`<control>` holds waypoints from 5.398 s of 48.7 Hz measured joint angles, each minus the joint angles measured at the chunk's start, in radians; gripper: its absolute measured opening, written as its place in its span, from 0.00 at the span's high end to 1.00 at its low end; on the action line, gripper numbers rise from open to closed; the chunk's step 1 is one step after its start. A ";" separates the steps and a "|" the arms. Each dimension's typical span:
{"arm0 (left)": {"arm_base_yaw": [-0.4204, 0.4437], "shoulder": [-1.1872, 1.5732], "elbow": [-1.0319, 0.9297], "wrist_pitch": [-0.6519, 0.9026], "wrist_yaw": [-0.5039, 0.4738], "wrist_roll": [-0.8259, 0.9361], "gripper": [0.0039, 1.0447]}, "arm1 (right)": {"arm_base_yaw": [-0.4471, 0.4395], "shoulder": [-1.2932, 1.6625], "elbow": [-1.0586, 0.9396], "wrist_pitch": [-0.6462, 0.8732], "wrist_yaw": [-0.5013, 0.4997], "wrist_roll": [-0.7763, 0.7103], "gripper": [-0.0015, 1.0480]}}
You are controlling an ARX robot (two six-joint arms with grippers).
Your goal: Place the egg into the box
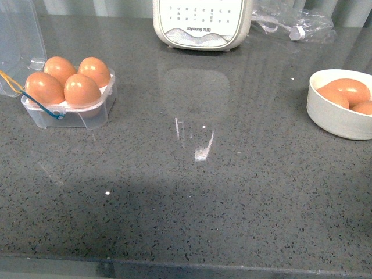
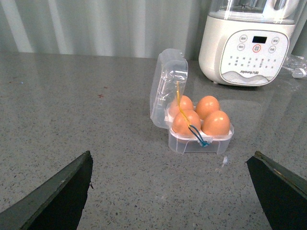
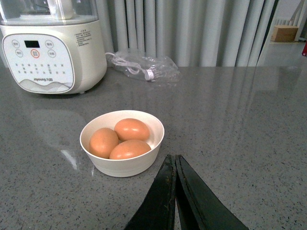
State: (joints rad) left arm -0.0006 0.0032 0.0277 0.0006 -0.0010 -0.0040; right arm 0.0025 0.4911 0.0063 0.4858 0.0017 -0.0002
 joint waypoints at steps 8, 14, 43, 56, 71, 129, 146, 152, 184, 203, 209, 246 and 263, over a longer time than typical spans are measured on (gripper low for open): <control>0.000 0.000 0.000 0.000 0.000 0.000 0.06 | 0.000 -0.094 0.000 -0.089 0.000 0.000 0.97; 0.000 0.000 0.000 0.000 0.000 0.000 0.06 | 0.000 -0.160 0.000 -0.153 0.000 0.000 0.97; 0.000 0.000 0.000 0.000 0.000 0.000 0.06 | 0.000 -0.470 0.000 -0.480 -0.001 0.000 0.97; 0.000 0.000 0.000 0.000 0.000 0.000 0.06 | 0.000 -0.486 0.000 -0.485 -0.001 0.000 0.83; 0.000 0.000 0.000 0.000 0.000 0.000 0.06 | 0.000 -0.486 0.000 -0.485 -0.001 0.000 0.35; 0.315 1.056 0.280 0.867 0.211 -0.223 0.06 | 0.000 -0.487 0.000 -0.485 -0.001 0.000 0.07; 0.309 1.569 0.521 1.013 0.110 0.127 0.06 | 0.000 -0.487 0.000 -0.485 -0.001 0.000 0.07; 0.295 1.597 0.570 0.980 0.109 0.119 0.06 | 0.000 -0.487 0.000 -0.485 -0.001 0.000 0.07; 0.119 1.564 0.703 0.710 0.199 -0.111 0.06 | 0.000 -0.487 0.000 -0.485 -0.001 0.000 0.07; 0.238 1.169 0.492 0.544 0.372 -0.369 0.06 | 0.000 -0.487 0.000 -0.485 -0.001 0.000 0.07; 0.239 1.136 0.485 0.540 0.373 -0.380 0.06 | 0.000 -0.487 0.000 -0.485 -0.001 0.000 0.07; 0.088 0.833 0.122 0.681 0.085 -0.009 0.97 | 0.000 -0.487 0.000 -0.485 -0.001 0.000 0.07; 0.003 0.644 0.041 0.573 0.002 -0.004 0.97 | 0.000 -0.487 0.000 -0.485 -0.001 0.000 0.07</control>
State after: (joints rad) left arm 0.0021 0.6476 0.0685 0.5739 0.0010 -0.0078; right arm 0.0025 0.0040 0.0063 0.0006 0.0006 -0.0002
